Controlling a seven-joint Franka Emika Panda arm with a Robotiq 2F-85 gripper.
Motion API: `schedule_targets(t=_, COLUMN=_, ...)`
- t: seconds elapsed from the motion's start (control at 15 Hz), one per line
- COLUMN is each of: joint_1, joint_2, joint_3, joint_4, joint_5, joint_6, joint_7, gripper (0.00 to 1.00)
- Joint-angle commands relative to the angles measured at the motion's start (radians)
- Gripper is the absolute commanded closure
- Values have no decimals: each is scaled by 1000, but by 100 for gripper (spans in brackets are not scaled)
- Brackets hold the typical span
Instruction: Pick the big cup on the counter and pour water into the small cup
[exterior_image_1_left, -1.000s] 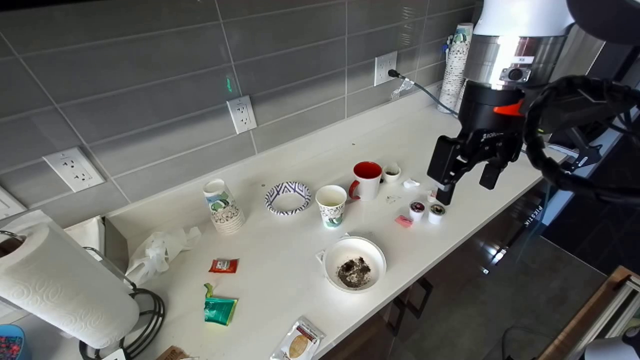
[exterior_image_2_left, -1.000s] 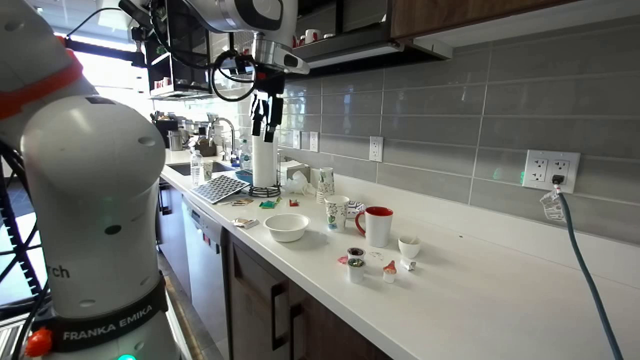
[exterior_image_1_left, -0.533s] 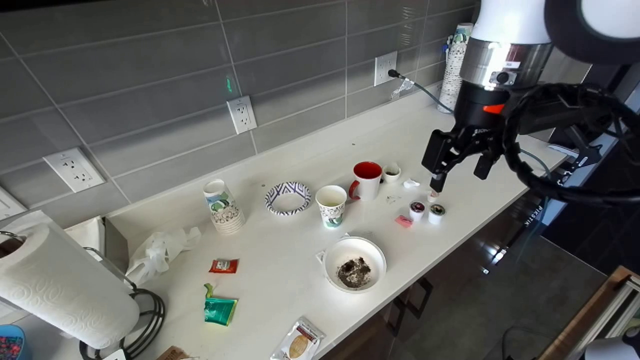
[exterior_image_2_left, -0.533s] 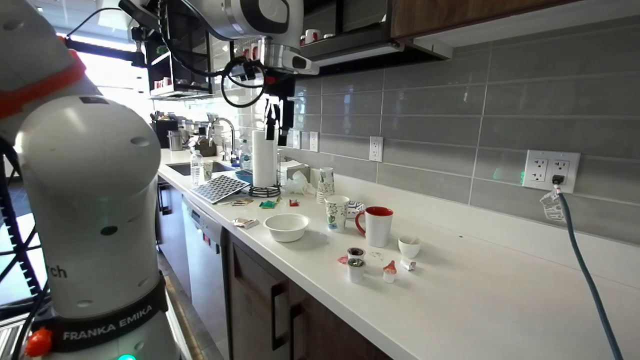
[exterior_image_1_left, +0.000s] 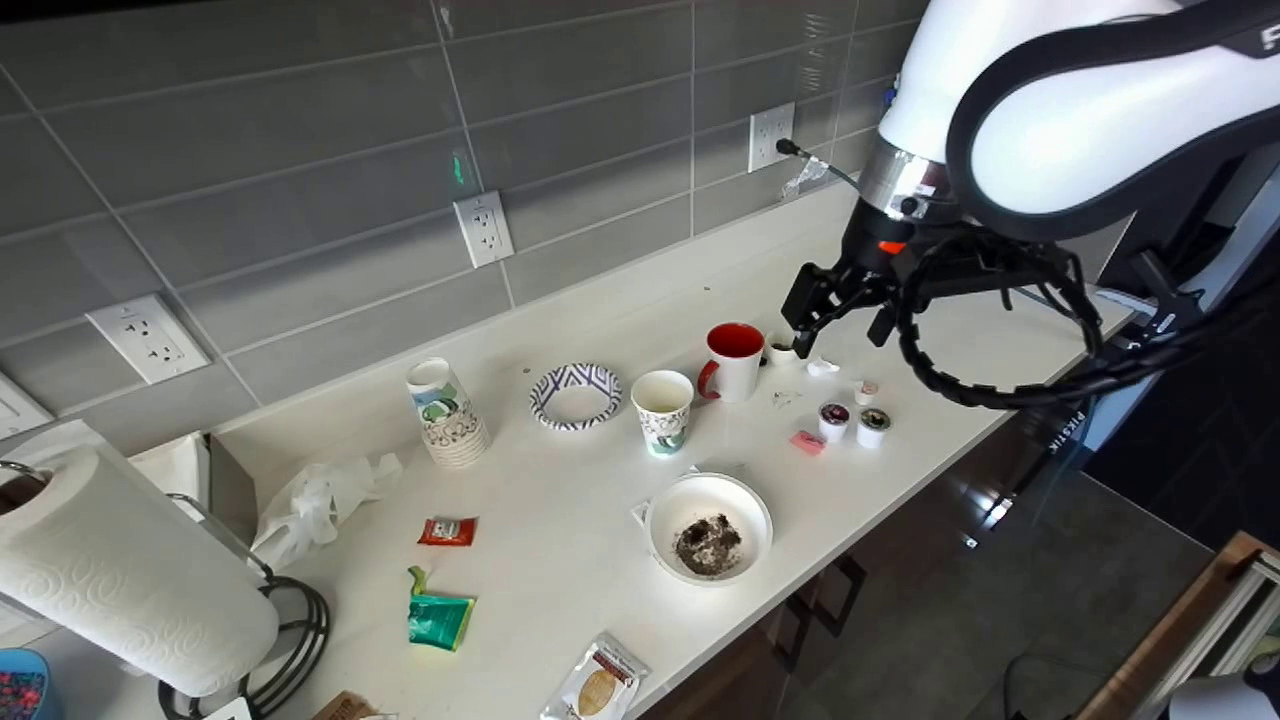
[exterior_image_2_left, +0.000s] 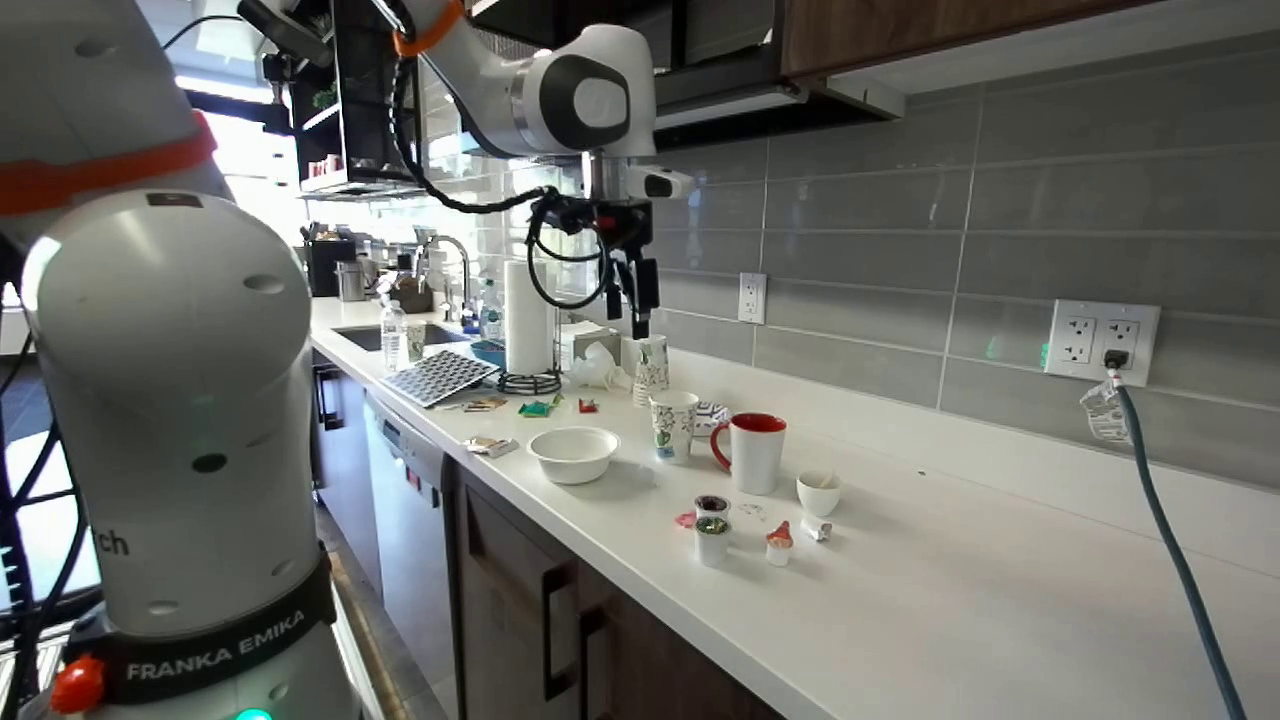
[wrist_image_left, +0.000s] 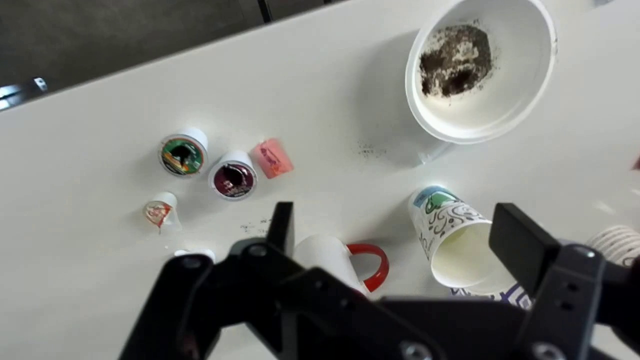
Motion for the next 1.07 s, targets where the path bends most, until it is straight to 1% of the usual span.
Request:
schedule_targets(t=0.0, joint_1=34, joint_2=160, joint_3=-48, joint_4=44, joint_5=88, joint_6=138, joint_7=-56, gripper=0)
schedule_targets(t=0.2, joint_1=60, joint_2=286, joint_3=-78, joint_4=103, joint_5=181, joint_6=172, joint_7=-131, gripper=0)
schedule_targets(t=0.47, joint_1=64, joint_2=446, joint_3=-82, joint_4=228, joint_5=241, joint_6=133, joint_7=-215, gripper=0)
schedule_targets(t=0.53, joint_1=56, joint_2=355, joint_3=-80, joint_4=151, joint_5=192, joint_6=153, joint_7=-165, gripper=0)
schedule_targets(t=0.67, joint_1=56, joint_2=389, joint_3=-81, joint_4=173, joint_5=193, joint_6=153, joint_7=-171, gripper=0)
schedule_targets(t=0.87, joint_1=56, joint_2=373, joint_3=-82, joint_4=168, joint_5=193, joint_6=153, joint_7=-171, gripper=0)
schedule_targets(t=0.93, joint_1=57, joint_2=370, joint_3=-80, joint_4=168, joint_5=173, joint_6=148, joint_7=-134, gripper=0)
schedule_targets(t=1.0, joint_1=59, joint_2=402, joint_3=-78, joint_4=188, joint_5=167, joint_6=150, joint_7=-139, gripper=0)
